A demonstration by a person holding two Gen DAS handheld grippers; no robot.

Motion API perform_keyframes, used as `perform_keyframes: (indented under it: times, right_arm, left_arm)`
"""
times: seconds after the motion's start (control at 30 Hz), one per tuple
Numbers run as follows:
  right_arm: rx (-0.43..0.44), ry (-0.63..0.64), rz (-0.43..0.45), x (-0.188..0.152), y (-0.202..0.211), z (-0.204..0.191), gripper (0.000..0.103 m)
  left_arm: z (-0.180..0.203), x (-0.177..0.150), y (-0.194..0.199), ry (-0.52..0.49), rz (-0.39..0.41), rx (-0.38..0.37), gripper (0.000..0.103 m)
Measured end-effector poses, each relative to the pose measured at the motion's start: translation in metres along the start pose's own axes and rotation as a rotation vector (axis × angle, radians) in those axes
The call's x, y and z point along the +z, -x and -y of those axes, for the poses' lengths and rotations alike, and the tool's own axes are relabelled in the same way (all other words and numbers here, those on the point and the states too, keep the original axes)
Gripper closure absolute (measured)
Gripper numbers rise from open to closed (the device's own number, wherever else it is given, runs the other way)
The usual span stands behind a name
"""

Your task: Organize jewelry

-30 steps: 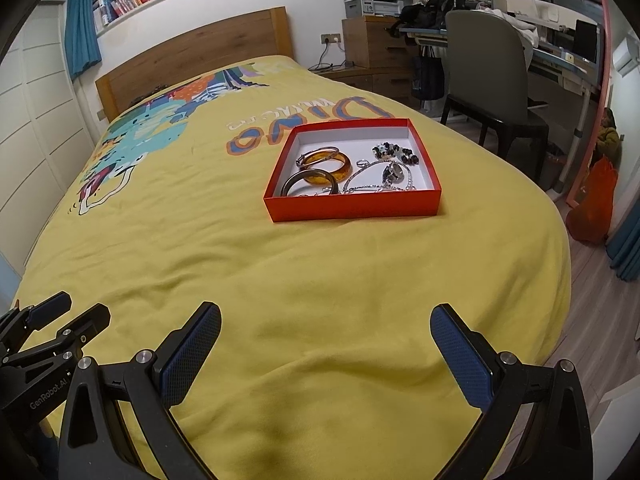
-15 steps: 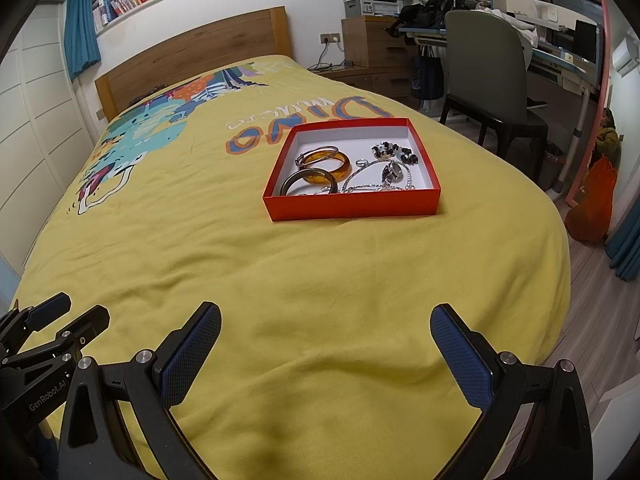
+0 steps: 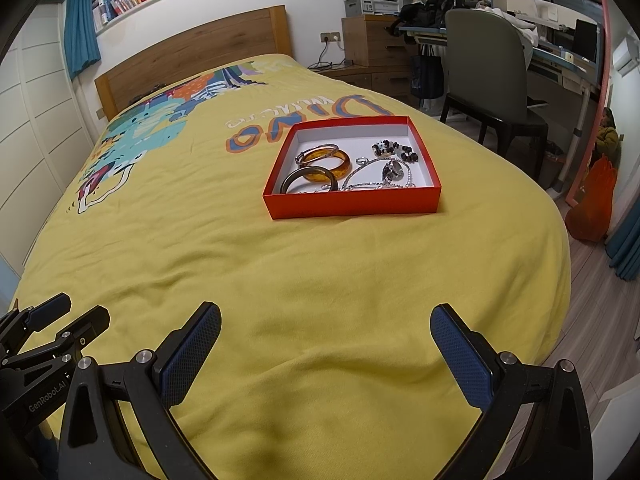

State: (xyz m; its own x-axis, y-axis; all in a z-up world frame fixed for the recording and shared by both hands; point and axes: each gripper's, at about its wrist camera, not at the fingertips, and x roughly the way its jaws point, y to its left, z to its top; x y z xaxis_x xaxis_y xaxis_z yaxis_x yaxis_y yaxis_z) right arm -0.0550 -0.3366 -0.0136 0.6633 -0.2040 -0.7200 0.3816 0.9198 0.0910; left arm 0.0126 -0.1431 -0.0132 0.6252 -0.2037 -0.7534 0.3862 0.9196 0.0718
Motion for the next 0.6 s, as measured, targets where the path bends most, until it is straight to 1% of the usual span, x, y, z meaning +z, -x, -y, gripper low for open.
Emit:
perform_keyframes:
  times: [0.6]
  right_arm:
    - [0.0, -0.002, -0.003, -0.0021, -0.0005, 0.0015, 0.001]
  left_arm:
    - [0.0005, -0.0037, -0.0021, -0.002, -0.006, -0.001, 0.039]
